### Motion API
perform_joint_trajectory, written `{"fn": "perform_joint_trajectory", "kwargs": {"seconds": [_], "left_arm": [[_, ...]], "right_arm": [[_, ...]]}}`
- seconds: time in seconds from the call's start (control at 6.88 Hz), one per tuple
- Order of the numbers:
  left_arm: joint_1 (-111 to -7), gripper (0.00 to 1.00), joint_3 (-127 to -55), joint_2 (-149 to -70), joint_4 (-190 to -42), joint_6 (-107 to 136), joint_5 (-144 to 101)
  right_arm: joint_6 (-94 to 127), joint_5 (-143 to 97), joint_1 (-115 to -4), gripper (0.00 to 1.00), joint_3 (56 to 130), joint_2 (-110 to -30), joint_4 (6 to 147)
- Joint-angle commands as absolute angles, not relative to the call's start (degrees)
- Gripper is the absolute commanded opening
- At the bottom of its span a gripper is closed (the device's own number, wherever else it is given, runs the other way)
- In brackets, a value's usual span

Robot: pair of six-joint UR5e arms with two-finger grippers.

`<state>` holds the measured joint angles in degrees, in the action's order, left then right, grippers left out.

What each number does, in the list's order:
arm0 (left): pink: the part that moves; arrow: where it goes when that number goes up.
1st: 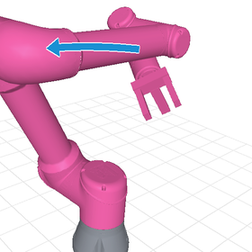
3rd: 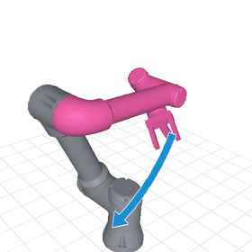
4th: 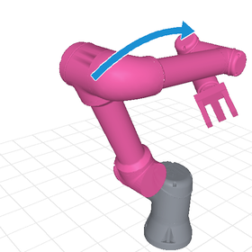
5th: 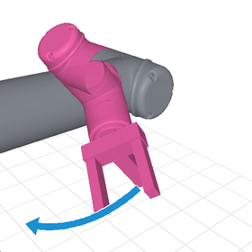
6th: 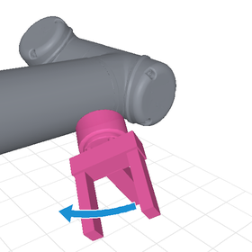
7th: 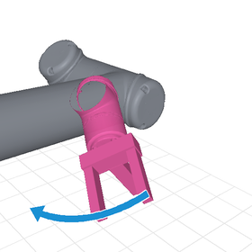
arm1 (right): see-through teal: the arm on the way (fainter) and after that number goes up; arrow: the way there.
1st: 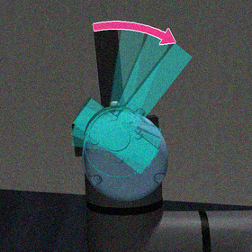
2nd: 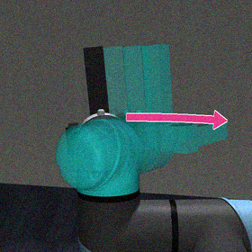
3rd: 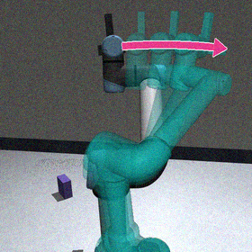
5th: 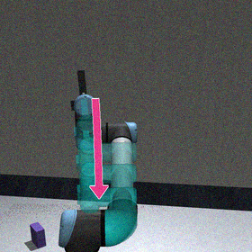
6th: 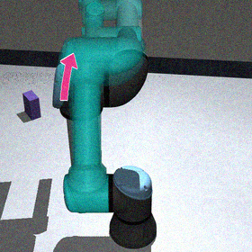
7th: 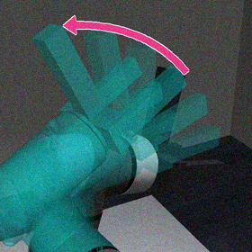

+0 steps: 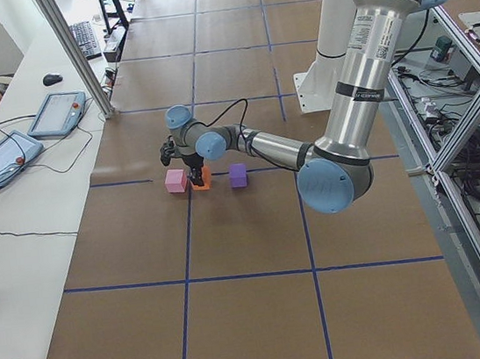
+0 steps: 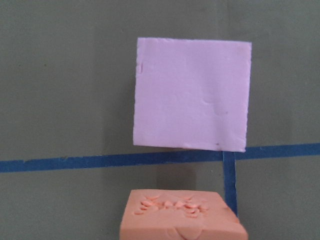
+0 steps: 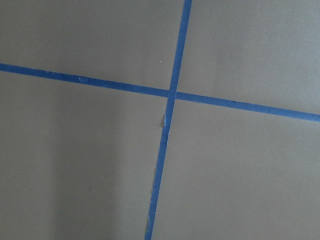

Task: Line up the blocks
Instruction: 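Lower the orange cube between the pink and purple cubes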

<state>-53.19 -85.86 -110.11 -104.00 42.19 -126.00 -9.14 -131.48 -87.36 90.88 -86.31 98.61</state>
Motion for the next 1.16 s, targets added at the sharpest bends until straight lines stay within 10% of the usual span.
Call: {"fn": "perform_joint_trajectory", "kwargs": {"seconds": [0.0,0.44,1.02], "left_arm": [[-52.7,0.25,-85.5,-110.1,-104.1,42.2,-126.7],[-52.4,0.29,-84.9,-110.0,-104.9,42.3,-126.8],[-52.4,0.67,-84.6,-110.0,-104.9,42.4,-127.4]], "right_arm": [[-9.1,-131.5,-87.4,1.0,90.9,-86.3,98.6],[-9.1,-131.5,-87.4,1.0,90.9,-86.3,98.6],[-9.1,-131.5,-87.4,1.0,90.9,-86.3,98.6]]}}
